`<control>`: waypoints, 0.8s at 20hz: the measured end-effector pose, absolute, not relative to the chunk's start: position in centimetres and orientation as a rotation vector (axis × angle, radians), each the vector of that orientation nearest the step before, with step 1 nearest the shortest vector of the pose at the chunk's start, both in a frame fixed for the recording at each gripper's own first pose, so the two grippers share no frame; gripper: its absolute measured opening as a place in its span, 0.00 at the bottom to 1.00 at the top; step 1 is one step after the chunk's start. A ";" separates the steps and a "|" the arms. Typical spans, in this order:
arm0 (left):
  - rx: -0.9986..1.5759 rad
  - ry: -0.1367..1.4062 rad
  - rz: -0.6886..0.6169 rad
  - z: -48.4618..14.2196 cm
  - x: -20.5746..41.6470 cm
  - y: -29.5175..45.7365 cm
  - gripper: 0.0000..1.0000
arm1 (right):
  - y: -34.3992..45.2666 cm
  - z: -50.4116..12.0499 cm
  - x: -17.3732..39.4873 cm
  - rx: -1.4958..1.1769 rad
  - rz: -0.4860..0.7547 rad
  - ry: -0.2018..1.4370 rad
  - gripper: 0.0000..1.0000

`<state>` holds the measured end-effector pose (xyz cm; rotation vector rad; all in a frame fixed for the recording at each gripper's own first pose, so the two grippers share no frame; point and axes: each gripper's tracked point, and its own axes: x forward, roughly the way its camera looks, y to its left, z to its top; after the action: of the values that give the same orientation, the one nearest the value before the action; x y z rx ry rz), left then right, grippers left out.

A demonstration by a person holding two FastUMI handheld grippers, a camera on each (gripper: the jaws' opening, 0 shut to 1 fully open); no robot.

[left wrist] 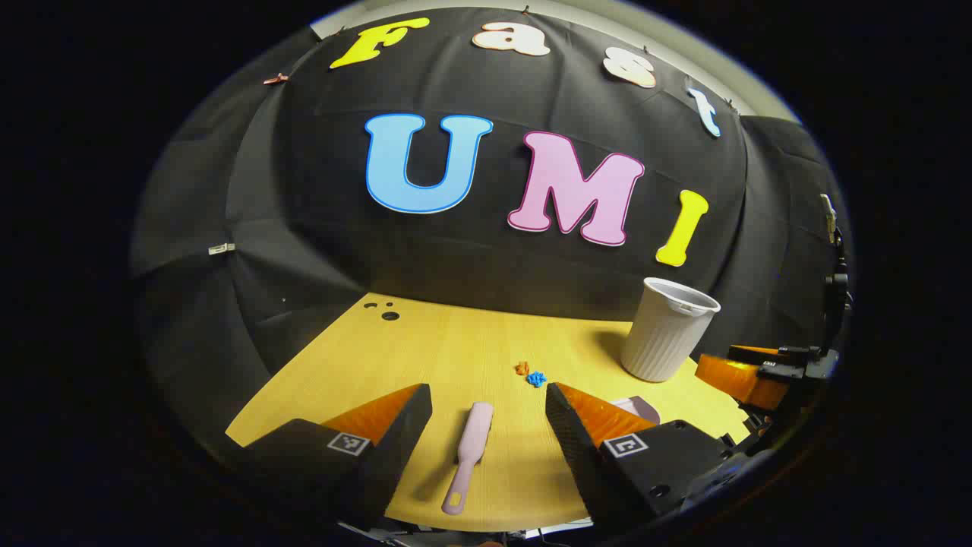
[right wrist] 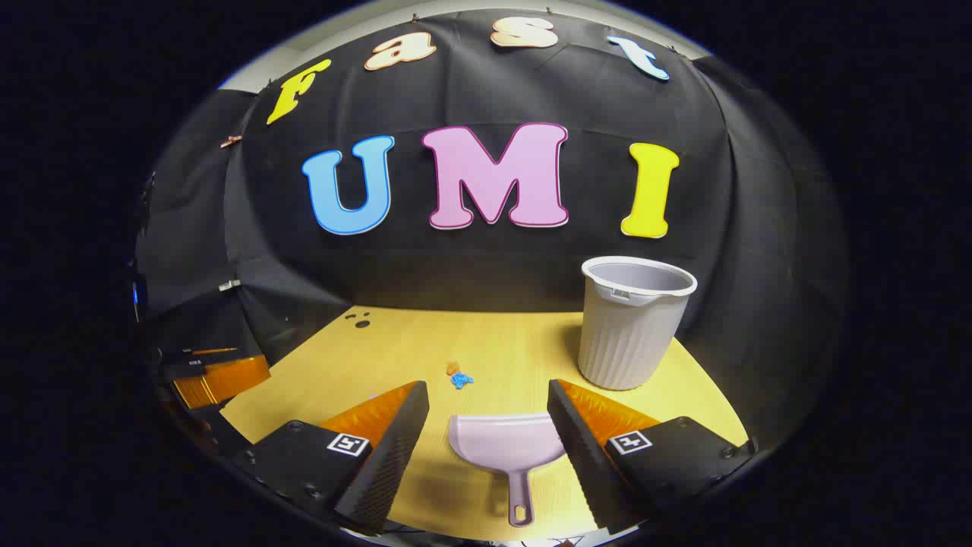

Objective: Pick up the small broom and dustpan from the desktop, sweep the trash into the dustpan with the broom, and then empty the trash into the garbage bin.

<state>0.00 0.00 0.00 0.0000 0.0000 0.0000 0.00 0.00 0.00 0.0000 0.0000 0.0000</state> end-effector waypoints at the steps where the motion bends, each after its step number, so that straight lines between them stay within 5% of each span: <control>1: -0.002 0.007 0.007 -0.3 0.1 0.2 0.96 | -0.2 -0.2 0.0 -0.002 0.001 0.011 0.98; 16: -0.060 0.106 0.065 -3.6 2.1 1.8 0.96 | -3.6 -6.4 3.9 0.049 -0.037 0.229 0.99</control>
<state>2.11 1.82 -3.59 -0.0598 0.1059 0.0646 3.87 -3.63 -6.42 0.0494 0.2289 -0.0371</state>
